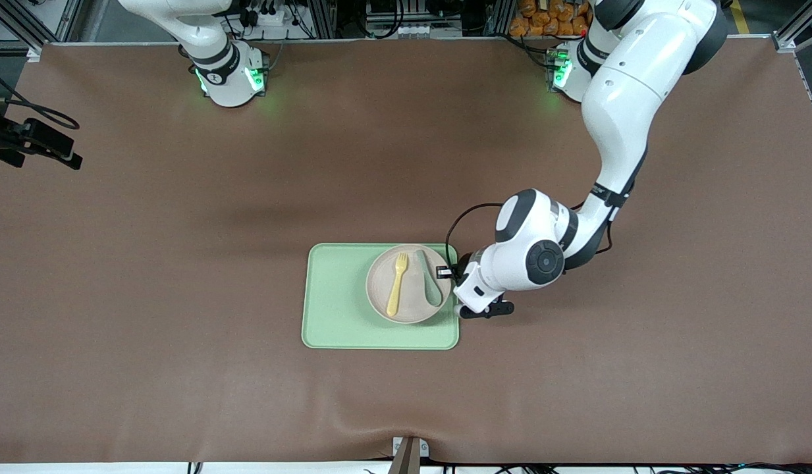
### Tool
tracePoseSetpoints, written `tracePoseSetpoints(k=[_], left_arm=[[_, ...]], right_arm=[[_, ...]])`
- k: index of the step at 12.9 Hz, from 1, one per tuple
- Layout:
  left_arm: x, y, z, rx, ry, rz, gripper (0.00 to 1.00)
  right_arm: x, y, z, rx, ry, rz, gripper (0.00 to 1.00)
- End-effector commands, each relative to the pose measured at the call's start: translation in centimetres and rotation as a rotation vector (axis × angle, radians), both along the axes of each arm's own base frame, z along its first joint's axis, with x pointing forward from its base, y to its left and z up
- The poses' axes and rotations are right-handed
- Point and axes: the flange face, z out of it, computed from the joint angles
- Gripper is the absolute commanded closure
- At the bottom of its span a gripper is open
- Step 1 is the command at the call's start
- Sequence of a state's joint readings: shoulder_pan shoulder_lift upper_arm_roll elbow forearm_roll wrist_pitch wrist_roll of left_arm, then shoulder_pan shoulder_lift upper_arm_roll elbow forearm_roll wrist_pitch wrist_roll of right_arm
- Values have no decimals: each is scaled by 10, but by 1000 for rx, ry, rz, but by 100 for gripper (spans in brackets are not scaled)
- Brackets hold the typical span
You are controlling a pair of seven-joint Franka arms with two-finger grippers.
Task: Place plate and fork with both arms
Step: 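Carry the plate with the left gripper toward the green tray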
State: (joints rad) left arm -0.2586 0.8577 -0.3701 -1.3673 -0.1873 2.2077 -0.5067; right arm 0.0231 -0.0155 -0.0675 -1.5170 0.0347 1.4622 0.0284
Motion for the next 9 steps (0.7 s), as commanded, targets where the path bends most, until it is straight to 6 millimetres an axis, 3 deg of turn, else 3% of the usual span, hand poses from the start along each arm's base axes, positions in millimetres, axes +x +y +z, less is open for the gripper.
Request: tracePoseSetpoints(k=[1, 8, 9], left_arm=[[2, -13, -12, -6, -18, 37, 100], [-12, -37, -48, 1, -32, 60, 100], [-9, -32, -50, 12, -26, 109, 92]], right_arm=[[-2, -2, 0, 15, 2, 6, 0], [-2, -2, 0, 15, 2, 6, 0], [-2, -2, 0, 15, 2, 6, 0]])
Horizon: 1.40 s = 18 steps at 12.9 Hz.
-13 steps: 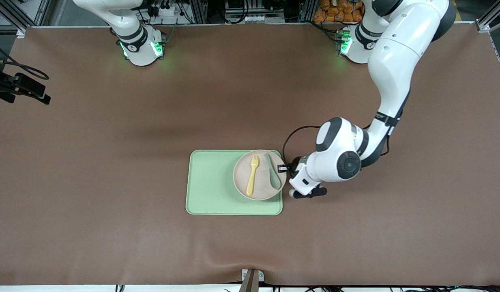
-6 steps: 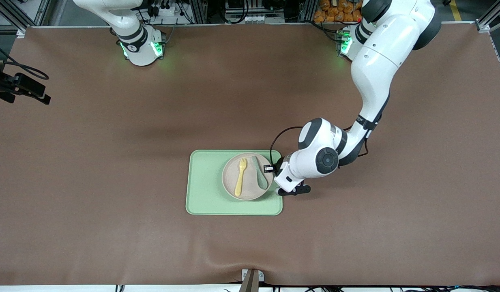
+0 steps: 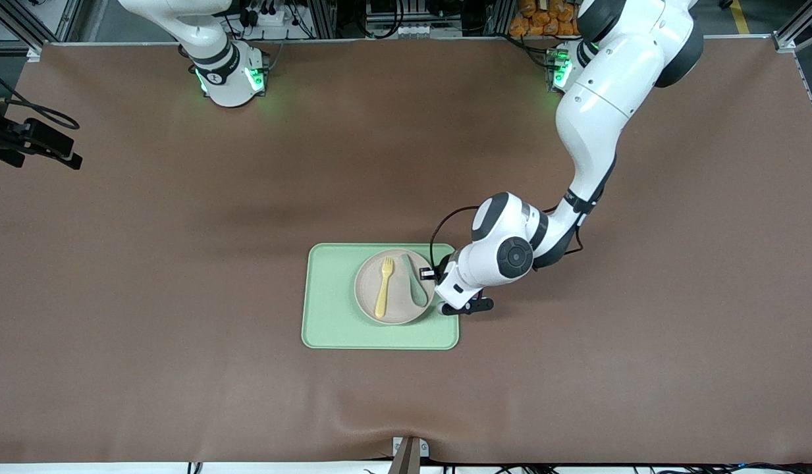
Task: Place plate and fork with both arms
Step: 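Carry the plate with the left gripper toward the green tray, then lower the plate onto the tray, open the left gripper, withdraw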
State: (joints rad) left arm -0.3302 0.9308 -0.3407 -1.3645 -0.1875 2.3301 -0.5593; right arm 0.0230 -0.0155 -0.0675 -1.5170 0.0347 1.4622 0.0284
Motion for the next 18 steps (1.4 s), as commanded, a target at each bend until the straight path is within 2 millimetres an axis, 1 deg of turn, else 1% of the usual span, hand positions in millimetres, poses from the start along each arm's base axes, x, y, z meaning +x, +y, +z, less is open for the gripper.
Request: tracePoseSetpoints(k=[1, 2, 3, 4, 5, 6, 8, 9, 11, 12, 14, 15, 16, 17, 18], left_arm=[[9, -2, -2, 6, 6, 129, 37], [8, -6, 0, 5, -11, 144, 0], [6, -10, 7, 8, -20, 143, 0], [8, -10, 15, 6, -32, 143, 0], [13, -5, 33, 1, -48, 148, 0], [15, -1, 44, 5, -44, 144, 0], [21, 12, 77, 16, -35, 138, 0], [19, 13, 96, 24, -30, 127, 0], [22, 30, 131, 56, -26, 111, 0], [18, 33, 148, 88, -40, 86, 0], [24, 66, 180, 185, -65, 100, 0], [25, 80, 197, 229, -76, 94, 0], [29, 103, 213, 274, -82, 100, 0], [29, 121, 229, 316, -81, 99, 0], [30, 143, 243, 347, -72, 108, 0]], right_arm=[[-2, -2, 0, 15, 2, 6, 0], [-2, -2, -1, 15, 4, 6, 0], [-2, -2, -1, 15, 4, 6, 0], [-2, -2, -1, 15, 4, 6, 0], [-1, -1, -1, 15, 2, 8, 0], [0, 1, -3, 15, 4, 11, 0], [5, 4, -10, 14, 18, 15, 0], [5, 5, -10, 14, 18, 17, 0], [6, 10, -10, 14, 18, 26, 0], [6, 15, -9, 16, 16, 37, 0], [9, 27, -11, 26, 9, 51, 0], [16, 37, -20, 67, 22, 52, 0], [25, 55, -30, 92, 20, 61, 0], [34, 72, -35, 99, -9, 50, 0], [42, 90, -45, 97, -23, 41, 0]])
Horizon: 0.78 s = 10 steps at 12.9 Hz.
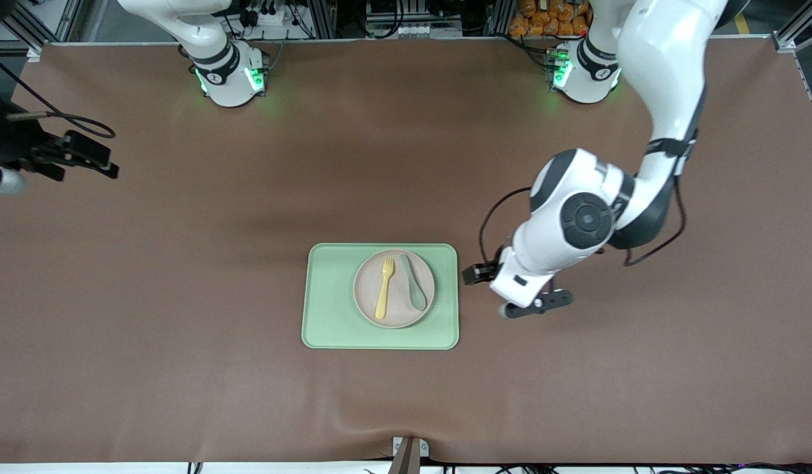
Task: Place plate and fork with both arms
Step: 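Lower the plate onto the tray, open the left gripper, withdraw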
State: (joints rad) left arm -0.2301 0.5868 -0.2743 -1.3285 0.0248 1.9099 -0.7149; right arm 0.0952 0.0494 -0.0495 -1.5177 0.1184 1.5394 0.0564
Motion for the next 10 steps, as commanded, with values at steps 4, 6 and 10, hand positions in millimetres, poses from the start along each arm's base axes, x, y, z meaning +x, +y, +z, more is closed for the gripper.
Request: tracePoseSetpoints(k=[4, 6, 10], left_arm=[[-11, 99, 59, 135, 37, 17, 0], [-19, 129, 72, 192, 37, 16, 0], [-39, 153, 89, 212, 33, -32, 0]], right_arm=[[48, 135, -68, 10, -26, -101, 0], [70, 179, -96, 9, -37, -150, 0], [103, 259, -163, 5, -67, -182, 0]])
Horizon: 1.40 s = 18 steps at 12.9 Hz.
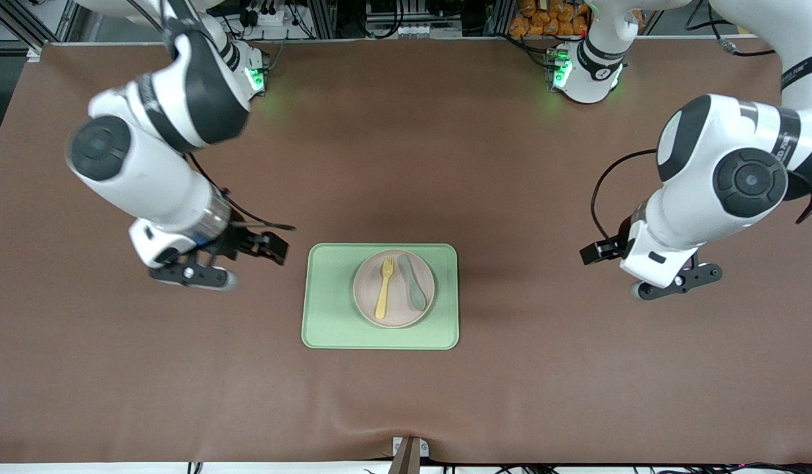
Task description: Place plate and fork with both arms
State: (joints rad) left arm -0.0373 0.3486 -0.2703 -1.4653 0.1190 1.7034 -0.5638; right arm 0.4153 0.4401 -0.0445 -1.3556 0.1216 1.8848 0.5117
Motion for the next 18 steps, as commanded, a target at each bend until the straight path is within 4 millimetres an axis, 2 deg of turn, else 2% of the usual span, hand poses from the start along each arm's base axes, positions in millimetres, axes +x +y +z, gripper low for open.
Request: tracePoseSetpoints(k=[1, 3, 4, 6, 7, 8, 9, 11, 13, 15, 16, 18], left_arm=[[-29, 17, 16, 44, -2, -30, 0], [-44, 29, 28, 54, -3, -76, 0], [-53, 31, 33, 61, -2, -95, 0], [-69, 39, 49, 76, 22, -135, 0], [-78, 47, 65, 76, 33, -169, 0], [-83, 63, 81, 63, 28, -170, 0], [-87, 74, 93, 46, 21, -186, 0], [-101, 79, 115, 44, 25, -265, 0], [-109, 84, 141, 21, 70, -375, 0], [-109, 108, 166, -35, 42, -353, 0], [-108, 116, 166, -50, 40, -366, 0], [-103, 116, 160, -64, 51, -376, 0]], right_arm=[[31, 45, -43, -11, 1, -6, 0], [40, 74, -83, -17, 1, 27, 0], [44, 85, -104, -12, -18, 34, 5], [50, 97, -154, -7, -46, 34, 10], [46, 110, -181, -16, -47, 50, 14], [42, 120, -198, -30, -46, 66, 17], [38, 125, -209, -39, -38, 72, 24], [30, 134, -217, -47, -22, 86, 32], [22, 145, -227, -52, -5, 81, 32], [10, 160, -237, -60, 10, 97, 33], [2, 168, -242, -66, 17, 112, 33], [-9, 180, -250, -76, 30, 132, 34]])
